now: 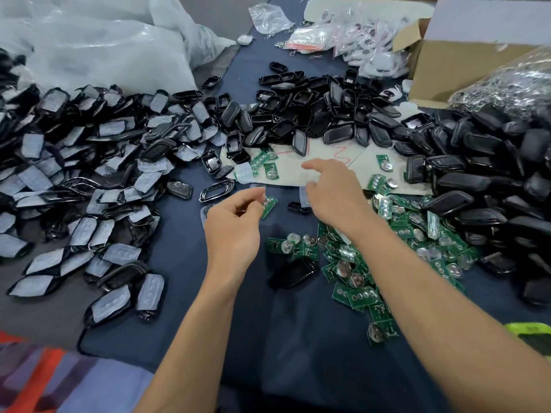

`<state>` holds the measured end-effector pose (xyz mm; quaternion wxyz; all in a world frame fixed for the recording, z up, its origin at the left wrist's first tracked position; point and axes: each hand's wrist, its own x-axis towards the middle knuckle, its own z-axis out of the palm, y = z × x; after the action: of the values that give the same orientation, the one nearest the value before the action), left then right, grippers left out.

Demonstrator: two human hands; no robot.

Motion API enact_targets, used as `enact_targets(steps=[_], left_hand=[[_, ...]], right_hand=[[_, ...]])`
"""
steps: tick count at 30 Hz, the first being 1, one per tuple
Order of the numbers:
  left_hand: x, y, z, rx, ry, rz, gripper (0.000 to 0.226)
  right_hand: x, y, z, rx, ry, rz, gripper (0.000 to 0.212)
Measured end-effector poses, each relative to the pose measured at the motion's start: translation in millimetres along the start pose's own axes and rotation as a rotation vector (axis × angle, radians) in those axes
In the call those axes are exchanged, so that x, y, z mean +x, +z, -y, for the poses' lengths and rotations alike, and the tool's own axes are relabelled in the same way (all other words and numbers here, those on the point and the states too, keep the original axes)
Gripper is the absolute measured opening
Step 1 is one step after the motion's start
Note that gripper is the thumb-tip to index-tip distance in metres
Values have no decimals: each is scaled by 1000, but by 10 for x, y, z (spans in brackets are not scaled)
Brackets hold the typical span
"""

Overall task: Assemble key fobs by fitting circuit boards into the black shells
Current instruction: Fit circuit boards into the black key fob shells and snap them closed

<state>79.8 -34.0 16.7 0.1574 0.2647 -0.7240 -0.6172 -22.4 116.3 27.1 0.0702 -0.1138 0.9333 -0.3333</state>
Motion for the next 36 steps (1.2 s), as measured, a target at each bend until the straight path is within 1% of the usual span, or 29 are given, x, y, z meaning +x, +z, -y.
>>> enact_targets(steps=[2, 4, 6, 7, 9, 12, 14, 16, 18, 19, 21, 23, 24, 26, 28, 29, 30, 31, 33, 34, 35, 36], left_hand=[[32, -8, 1, 92, 23, 16, 29], [64, 5, 9, 198, 67, 50, 30], [111, 40, 36, 329, 135, 91, 33], [130, 61, 53, 385, 161, 113, 35], [147, 93, 93, 473, 186, 143, 40], [162, 106, 156, 538, 214, 140, 41], [169, 103, 181, 546, 222, 142, 38], [165, 99, 180, 535, 236, 148, 36], [121, 104, 177, 487, 270, 134, 40], [88, 108, 171, 437, 278, 126, 45], [17, 135, 133, 286, 237, 144, 52], [-51, 203, 50, 124, 185, 206, 56], [-75, 247, 1, 22, 164, 255, 54], [-108, 338, -93, -242, 78, 367, 42], [-138, 395, -158, -430, -26, 473, 34], [-155, 405, -177, -465, -61, 511, 32], [-166, 405, -182, -491, -97, 530, 30], [-166, 393, -178, -497, -125, 528, 30], [-147, 329, -168, -446, -153, 493, 31], [-132, 283, -153, -406, -162, 466, 31], [-115, 235, -130, -373, -177, 429, 31], [-94, 191, -98, -338, -192, 385, 30]], right_hand=[[260, 53, 40, -76, -22, 8, 51], [512, 104, 89, -150, -53, 13, 48], [675, 160, 124, -159, -56, 1, 46], [720, 188, 125, -142, -52, -25, 45], [751, 230, 103, -106, -60, -119, 36], [716, 244, 91, -158, -66, -202, 22], [639, 211, 89, -177, -52, -269, 24], [490, 139, 71, -102, -15, -354, 31], [284, 51, 46, 113, 52, -396, 35], [164, 6, 52, 258, 101, -381, 37], [-102, -76, 102, 528, 197, -293, 38], [-333, -113, 136, 772, 267, -179, 37], [-429, -111, 143, 869, 307, -126, 34], [-601, -75, 154, 1008, 391, -32, 26], [-725, -30, 141, 1115, 426, 20, 32], [-769, -27, 127, 1126, 409, 41, 37], [-806, -45, 100, 1076, 370, 61, 40], [-843, -79, 68, 952, 314, 78, 40], [-912, -176, -53, 547, 196, 78, 38], [-938, -222, -136, 338, 158, 47, 34], [-955, -273, -223, 180, 145, -6, 29], [-973, -324, -293, 84, 153, -67, 21]])
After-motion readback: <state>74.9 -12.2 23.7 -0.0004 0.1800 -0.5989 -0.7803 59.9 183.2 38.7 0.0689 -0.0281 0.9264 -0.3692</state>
